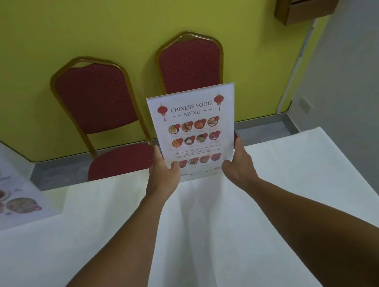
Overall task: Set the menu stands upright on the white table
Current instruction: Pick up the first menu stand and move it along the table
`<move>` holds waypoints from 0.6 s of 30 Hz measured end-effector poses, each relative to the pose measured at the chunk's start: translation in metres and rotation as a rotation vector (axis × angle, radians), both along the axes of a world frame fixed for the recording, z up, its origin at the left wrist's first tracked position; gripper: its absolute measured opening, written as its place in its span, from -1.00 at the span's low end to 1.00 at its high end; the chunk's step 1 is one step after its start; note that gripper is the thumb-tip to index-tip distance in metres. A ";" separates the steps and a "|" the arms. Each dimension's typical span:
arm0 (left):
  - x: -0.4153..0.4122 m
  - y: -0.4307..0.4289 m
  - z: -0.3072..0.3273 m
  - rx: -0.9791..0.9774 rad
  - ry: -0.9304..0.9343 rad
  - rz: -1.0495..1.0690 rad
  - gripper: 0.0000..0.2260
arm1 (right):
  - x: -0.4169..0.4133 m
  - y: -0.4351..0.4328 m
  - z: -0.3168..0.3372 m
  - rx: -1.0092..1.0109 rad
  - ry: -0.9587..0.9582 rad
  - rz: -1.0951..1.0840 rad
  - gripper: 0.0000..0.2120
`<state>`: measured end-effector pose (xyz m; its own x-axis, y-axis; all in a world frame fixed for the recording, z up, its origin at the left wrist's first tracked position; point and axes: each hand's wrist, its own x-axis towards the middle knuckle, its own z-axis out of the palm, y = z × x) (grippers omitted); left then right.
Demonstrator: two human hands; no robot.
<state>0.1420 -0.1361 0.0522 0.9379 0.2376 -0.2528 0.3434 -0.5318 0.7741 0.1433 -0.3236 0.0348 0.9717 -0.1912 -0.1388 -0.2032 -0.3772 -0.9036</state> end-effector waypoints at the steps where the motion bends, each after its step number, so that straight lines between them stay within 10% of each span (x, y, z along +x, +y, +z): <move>1: 0.003 -0.003 -0.002 -0.016 -0.023 -0.002 -0.42 | 0.004 0.000 -0.001 0.012 0.002 0.005 -0.45; 18: 0.016 -0.110 0.004 -0.032 -0.079 -0.106 -0.45 | 0.011 -0.097 -0.017 0.111 -0.053 -0.318 -0.58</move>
